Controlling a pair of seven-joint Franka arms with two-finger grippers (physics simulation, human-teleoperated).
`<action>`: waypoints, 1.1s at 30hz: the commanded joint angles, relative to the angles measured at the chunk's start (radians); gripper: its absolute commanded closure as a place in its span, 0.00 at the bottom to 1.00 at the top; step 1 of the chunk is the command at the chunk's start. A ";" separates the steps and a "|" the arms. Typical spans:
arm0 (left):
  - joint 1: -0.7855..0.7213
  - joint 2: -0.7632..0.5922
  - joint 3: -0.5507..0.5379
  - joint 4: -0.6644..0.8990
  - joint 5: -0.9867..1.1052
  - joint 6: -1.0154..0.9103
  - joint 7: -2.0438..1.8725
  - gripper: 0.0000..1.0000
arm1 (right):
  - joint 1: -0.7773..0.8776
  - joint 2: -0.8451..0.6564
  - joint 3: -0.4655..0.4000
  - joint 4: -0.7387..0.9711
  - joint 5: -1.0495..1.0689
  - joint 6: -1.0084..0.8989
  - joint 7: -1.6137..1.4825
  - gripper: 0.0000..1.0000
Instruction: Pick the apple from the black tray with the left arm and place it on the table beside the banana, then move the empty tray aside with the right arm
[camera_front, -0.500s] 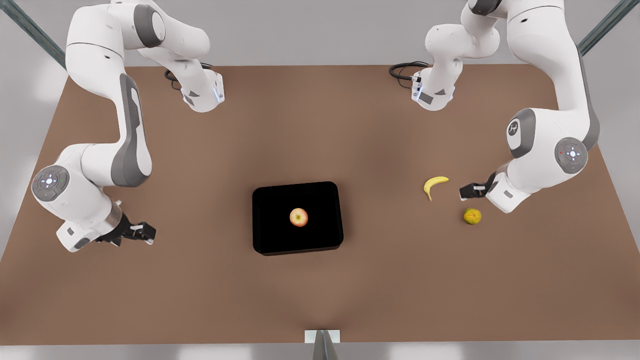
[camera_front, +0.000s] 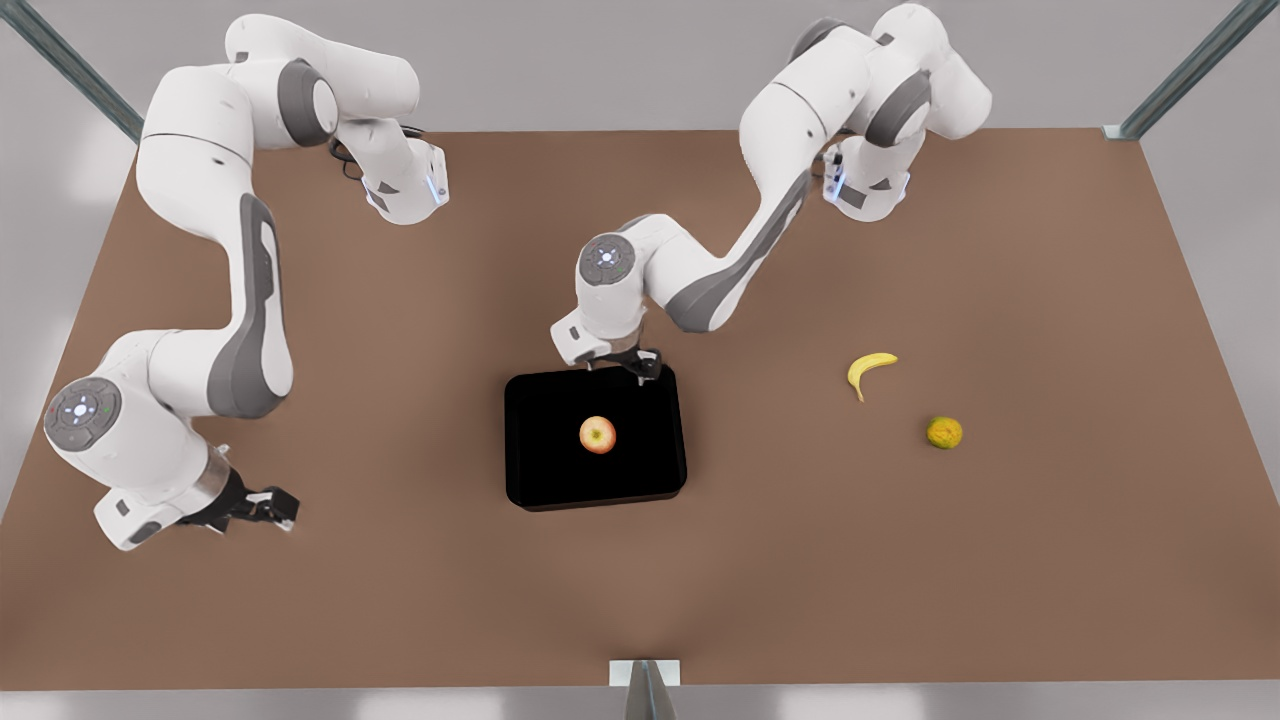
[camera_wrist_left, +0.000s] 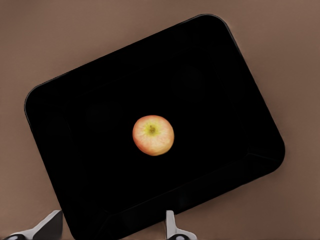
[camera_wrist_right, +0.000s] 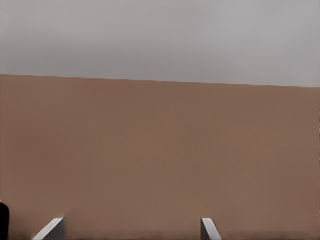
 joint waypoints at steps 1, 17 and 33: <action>-0.011 0.041 0.001 -0.003 0.039 0.138 -0.959 0.00 | 0.000 -0.005 -0.001 0.002 0.004 -0.098 -0.006 0.00; -0.006 0.330 0.032 0.184 0.080 0.346 -0.833 0.00 | 0.000 -0.005 0.006 0.004 0.002 -0.103 -0.003 0.00; -0.024 0.347 0.030 0.126 0.207 0.352 -0.831 0.00 | 0.000 -0.005 0.004 0.004 0.002 -0.103 -0.003 0.00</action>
